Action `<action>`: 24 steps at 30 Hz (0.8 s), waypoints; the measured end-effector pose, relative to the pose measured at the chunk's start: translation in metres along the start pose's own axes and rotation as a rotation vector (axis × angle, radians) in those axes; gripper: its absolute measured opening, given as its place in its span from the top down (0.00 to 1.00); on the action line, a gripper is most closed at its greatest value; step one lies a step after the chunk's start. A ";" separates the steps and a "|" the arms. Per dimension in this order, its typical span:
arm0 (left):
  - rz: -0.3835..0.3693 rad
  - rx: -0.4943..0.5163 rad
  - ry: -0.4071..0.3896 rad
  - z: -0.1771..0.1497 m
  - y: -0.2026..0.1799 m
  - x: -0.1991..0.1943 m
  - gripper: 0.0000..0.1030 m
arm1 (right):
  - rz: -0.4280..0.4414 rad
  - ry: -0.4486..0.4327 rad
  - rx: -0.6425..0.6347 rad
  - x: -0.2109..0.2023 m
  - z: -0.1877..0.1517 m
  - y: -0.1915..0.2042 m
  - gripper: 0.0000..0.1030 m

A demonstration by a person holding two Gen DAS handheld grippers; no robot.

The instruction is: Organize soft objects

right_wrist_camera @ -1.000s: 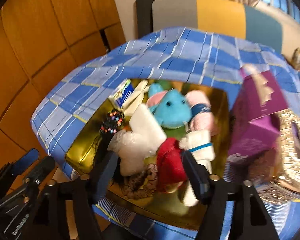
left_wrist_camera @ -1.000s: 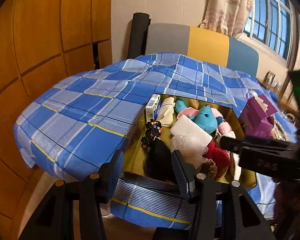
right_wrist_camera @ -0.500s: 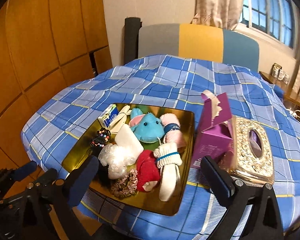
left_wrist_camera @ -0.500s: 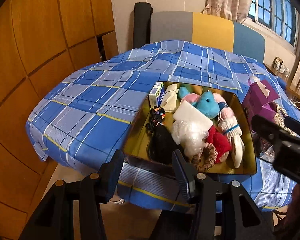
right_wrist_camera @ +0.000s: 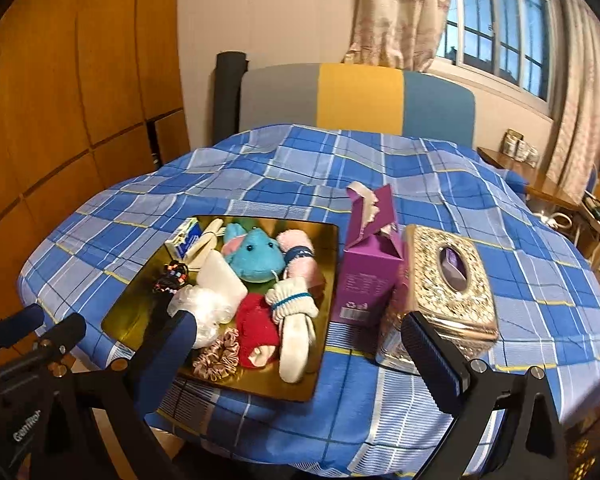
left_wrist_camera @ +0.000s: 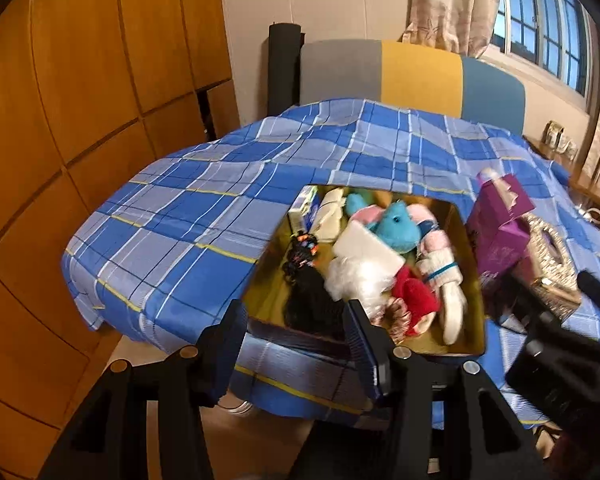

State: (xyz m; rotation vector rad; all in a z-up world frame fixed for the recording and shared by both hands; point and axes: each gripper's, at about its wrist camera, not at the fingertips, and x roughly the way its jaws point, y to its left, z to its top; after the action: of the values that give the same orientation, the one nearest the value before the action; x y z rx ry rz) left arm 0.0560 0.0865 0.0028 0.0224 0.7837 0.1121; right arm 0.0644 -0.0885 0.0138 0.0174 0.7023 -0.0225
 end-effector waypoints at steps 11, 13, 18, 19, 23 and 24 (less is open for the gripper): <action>0.010 -0.043 0.011 -0.002 0.008 0.002 0.51 | -0.039 0.041 0.003 0.000 -0.002 0.000 0.00; -0.004 -0.050 0.023 -0.003 0.008 0.004 0.51 | -0.041 0.039 0.005 0.001 -0.003 0.001 0.00; -0.010 -0.029 0.020 -0.005 0.002 0.001 0.51 | -0.044 0.051 0.010 0.004 -0.004 -0.001 0.00; -0.013 -0.024 0.018 -0.005 0.001 0.000 0.51 | -0.043 0.053 0.010 0.004 -0.004 -0.001 0.00; -0.019 -0.018 0.020 -0.005 -0.001 -0.001 0.51 | -0.042 0.057 0.008 0.005 -0.004 -0.002 0.00; -0.020 -0.017 0.021 -0.005 -0.001 -0.001 0.51 | -0.041 0.057 0.008 0.005 -0.004 -0.001 0.00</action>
State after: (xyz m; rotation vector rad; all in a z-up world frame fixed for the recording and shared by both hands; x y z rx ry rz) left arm 0.0517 0.0853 -0.0005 -0.0026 0.8034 0.1004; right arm 0.0657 -0.0899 0.0079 0.0109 0.7593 -0.0643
